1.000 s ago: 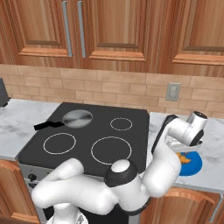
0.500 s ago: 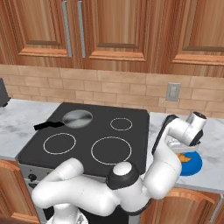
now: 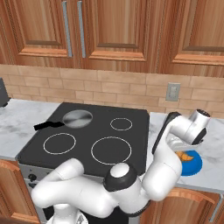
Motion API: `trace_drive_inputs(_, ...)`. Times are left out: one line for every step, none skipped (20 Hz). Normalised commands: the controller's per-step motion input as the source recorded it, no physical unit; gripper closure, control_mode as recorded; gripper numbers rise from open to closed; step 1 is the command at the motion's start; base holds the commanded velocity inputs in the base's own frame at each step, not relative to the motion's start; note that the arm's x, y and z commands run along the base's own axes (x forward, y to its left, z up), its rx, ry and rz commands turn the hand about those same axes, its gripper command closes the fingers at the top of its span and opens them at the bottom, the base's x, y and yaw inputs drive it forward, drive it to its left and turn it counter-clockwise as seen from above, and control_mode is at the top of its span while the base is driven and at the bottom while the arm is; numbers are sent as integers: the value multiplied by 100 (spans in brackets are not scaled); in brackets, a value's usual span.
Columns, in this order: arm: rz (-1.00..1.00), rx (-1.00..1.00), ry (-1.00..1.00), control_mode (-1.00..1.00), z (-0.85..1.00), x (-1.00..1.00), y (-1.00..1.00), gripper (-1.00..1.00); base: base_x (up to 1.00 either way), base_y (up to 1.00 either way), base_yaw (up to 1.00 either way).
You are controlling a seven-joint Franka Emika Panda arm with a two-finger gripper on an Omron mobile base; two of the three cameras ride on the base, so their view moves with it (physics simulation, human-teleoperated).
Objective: Pick the croissant and place it on the pan. Then turn on the stove to warm the croissant.
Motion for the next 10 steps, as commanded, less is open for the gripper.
trace_drive_inputs(0, 0, -6, -100, 66, -36, 0, 100, 0, 0, 0)
trace_drive_inputs(0, 0, -3, -100, 71, -35, 6, 100, 0, 0, 0)
trace_drive_inputs(0, 0, -2, -100, 77, -29, 8, 100, 0, 0, 0)
trace_drive_inputs(0, 0, -3, -100, 83, -26, 14, 100, 0, 0, 0)
trace_drive_inputs(0, 0, -1, -100, 84, -29, 14, 100, 0, 0, 0)
trace_drive_inputs(0, 0, 0, -100, 82, -34, 24, 100, 0, 0, 0)
trace_drive_inputs(0, -1, 0, -100, 76, -39, 31, 100, 0, 0, 0)
trace_drive_inputs(0, -3, 0, -100, 69, -44, 39, 100, 0, 0, 0)
trace_drive_inputs(0, -5, 0, -100, 62, -46, 48, 100, 0, 0, 0)
trace_drive_inputs(0, -7, 0, -100, 57, -48, 55, 100, 0, 0, 0)
